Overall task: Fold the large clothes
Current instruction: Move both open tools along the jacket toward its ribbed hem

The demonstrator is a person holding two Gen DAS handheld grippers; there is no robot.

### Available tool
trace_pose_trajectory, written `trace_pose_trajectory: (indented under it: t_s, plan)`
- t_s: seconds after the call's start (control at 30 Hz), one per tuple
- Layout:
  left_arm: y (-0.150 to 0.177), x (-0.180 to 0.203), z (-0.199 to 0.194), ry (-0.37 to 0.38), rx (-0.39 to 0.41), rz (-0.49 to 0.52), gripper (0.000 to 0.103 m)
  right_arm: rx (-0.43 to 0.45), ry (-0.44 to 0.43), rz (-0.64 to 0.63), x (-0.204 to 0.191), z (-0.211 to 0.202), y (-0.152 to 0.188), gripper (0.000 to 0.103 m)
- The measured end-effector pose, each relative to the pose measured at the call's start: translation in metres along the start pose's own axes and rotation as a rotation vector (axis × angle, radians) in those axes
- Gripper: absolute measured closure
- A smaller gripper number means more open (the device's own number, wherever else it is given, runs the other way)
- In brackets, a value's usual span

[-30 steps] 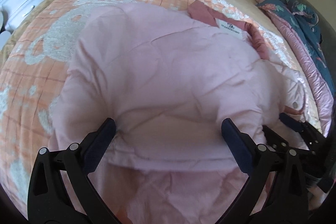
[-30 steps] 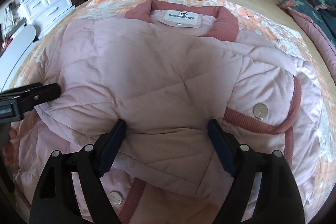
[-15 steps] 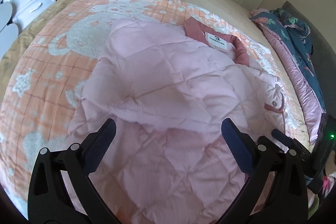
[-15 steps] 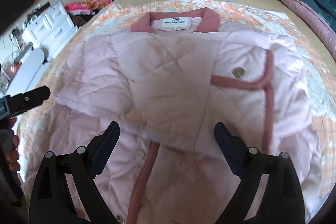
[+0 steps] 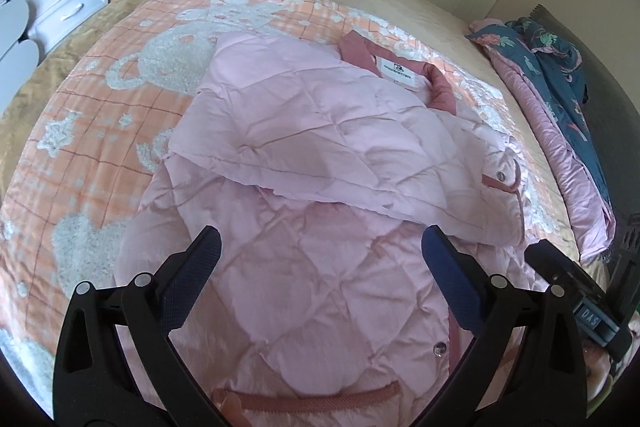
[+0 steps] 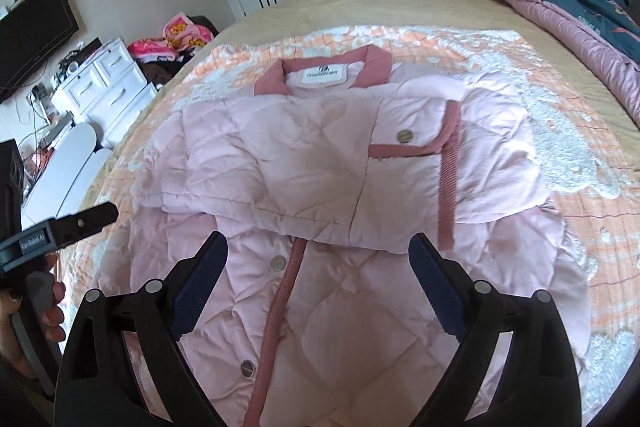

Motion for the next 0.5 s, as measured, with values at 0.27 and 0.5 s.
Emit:
trace_pose_trajectory:
  t_s: [0.27,0.5]
  plan:
    - [0.004,0.004,-0.025,0.02,0.037,-0.001,0.009,0.044,-0.005,0.011,-0.006,-0.029,-0.002,0.004]
    - [0.007,0.004,-0.042,0.031,0.059,-0.009,0.009,0.08,-0.011,0.0,-0.015,-0.053,-0.002,0.004]
Point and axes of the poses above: each gripper's, at about its wrist camera, not at the fingertips, and z roughly the way its jaws point, x to its right, y to its underside, the point moved 4 cm from there along z, roughly the way its jaws point, and after that the axes turned 12 degrees about -y, right-handed, at the moved point
